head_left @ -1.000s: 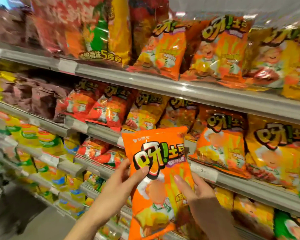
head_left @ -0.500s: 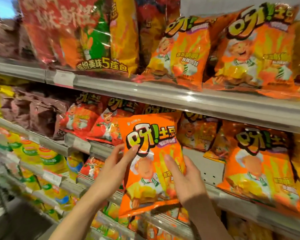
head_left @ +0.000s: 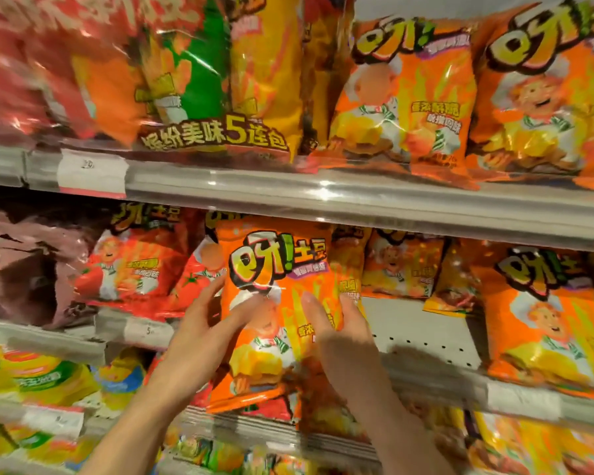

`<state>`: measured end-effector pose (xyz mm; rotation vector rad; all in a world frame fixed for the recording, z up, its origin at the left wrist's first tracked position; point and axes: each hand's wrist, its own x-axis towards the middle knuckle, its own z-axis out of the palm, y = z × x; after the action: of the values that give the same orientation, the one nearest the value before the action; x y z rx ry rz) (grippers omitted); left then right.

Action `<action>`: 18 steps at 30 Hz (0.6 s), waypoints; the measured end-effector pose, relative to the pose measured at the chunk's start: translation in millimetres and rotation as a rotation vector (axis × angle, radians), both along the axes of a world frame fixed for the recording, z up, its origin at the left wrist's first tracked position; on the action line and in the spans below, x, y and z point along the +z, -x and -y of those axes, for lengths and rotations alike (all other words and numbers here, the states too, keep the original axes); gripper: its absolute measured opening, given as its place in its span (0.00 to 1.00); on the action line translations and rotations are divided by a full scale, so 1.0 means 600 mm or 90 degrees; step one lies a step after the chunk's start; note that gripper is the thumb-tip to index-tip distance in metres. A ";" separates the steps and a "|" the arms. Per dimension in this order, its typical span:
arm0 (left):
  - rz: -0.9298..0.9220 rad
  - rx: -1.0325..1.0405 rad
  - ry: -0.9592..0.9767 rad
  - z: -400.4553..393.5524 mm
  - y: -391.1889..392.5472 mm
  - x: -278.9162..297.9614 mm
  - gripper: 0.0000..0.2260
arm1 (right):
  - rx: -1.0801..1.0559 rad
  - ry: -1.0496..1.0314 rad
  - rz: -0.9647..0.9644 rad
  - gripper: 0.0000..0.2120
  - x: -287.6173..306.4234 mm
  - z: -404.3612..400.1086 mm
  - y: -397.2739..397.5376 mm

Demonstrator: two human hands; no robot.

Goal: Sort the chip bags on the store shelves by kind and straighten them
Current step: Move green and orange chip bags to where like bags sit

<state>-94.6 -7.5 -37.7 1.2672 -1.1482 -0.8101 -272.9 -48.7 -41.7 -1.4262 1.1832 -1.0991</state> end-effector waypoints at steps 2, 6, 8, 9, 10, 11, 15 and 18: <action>0.000 -0.020 0.003 0.009 -0.019 -0.005 0.20 | 0.039 -0.016 0.010 0.21 0.004 -0.005 -0.006; 0.012 -0.028 0.017 0.011 -0.045 -0.005 0.19 | -0.007 0.059 -0.111 0.13 0.014 -0.008 -0.028; 0.020 -0.022 0.020 0.009 -0.054 -0.001 0.15 | -0.087 0.155 -0.158 0.15 0.023 0.004 -0.017; 0.022 -0.020 0.020 0.008 -0.058 0.002 0.15 | -0.122 0.181 -0.186 0.21 0.031 0.012 -0.009; 0.026 -0.021 0.017 0.007 -0.061 0.003 0.15 | -0.158 0.194 -0.235 0.27 0.039 0.024 0.000; 0.028 -0.025 0.014 0.006 -0.063 0.005 0.15 | -0.197 0.196 -0.299 0.32 0.047 0.039 0.008; 0.012 -0.025 0.007 -0.001 -0.072 0.006 0.24 | -0.242 0.154 -0.497 0.45 0.056 0.103 0.013; 0.024 0.007 -0.014 -0.007 -0.082 0.008 0.39 | -0.197 0.082 -0.512 0.41 0.048 0.131 0.001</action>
<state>-45.1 -3.4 -33.0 1.3106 -1.1643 -0.7954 -273.6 -127.3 -12.9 -1.9108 1.9754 -0.8134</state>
